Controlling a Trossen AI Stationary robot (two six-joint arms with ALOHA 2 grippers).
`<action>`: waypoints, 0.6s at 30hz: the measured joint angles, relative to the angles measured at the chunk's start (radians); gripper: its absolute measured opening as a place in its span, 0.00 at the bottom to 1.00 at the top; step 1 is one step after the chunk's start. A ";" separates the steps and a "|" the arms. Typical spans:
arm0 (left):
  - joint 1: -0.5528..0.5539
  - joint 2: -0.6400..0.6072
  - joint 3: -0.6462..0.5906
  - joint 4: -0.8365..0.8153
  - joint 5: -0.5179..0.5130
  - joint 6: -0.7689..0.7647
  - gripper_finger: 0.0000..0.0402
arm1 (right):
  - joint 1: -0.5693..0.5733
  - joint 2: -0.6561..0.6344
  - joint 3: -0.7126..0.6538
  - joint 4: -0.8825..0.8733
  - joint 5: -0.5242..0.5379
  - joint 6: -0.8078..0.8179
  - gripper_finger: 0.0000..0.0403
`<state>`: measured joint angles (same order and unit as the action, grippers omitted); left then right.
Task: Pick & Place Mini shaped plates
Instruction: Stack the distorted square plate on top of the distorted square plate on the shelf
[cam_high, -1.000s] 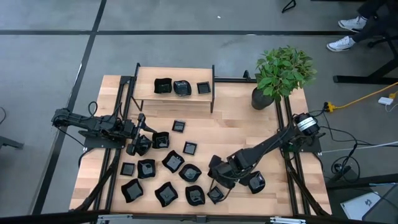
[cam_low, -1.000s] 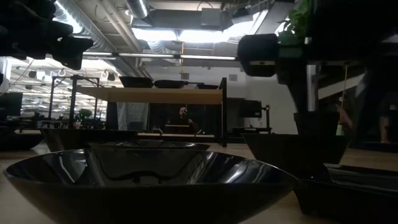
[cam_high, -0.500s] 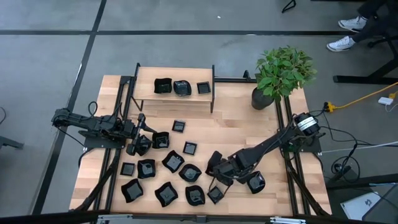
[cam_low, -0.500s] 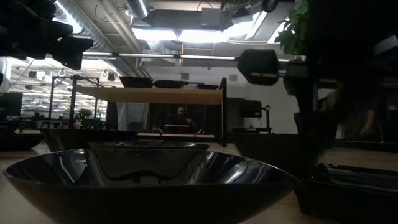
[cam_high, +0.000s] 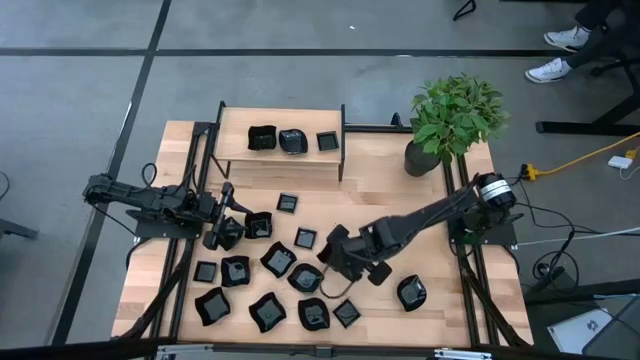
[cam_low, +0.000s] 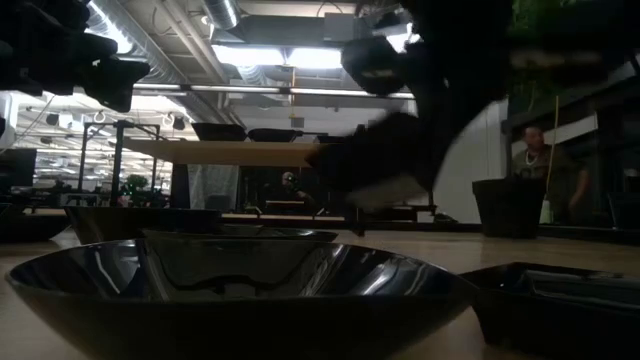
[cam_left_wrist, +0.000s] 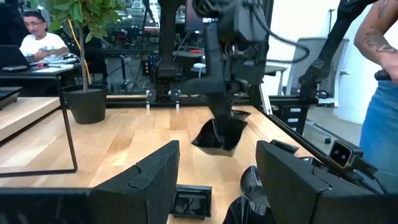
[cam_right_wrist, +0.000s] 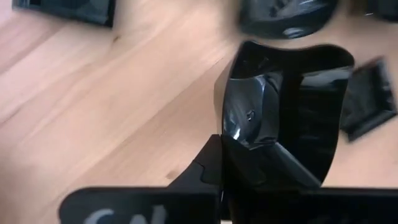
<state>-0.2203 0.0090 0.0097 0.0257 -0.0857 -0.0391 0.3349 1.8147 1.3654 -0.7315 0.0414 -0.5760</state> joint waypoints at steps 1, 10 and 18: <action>0.000 0.000 0.000 -0.001 0.000 0.000 0.52 | -0.012 -0.001 0.016 -0.009 -0.007 0.005 0.01; 0.000 0.000 0.000 0.000 0.000 0.000 0.52 | -0.141 -0.001 0.169 -0.083 -0.070 0.022 0.01; 0.000 0.000 0.000 0.000 0.000 0.000 0.52 | -0.294 -0.001 0.292 -0.102 -0.071 0.080 0.00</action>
<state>-0.2203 0.0093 0.0097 0.0257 -0.0856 -0.0387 0.0411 1.8141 1.6577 -0.8333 -0.0293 -0.4964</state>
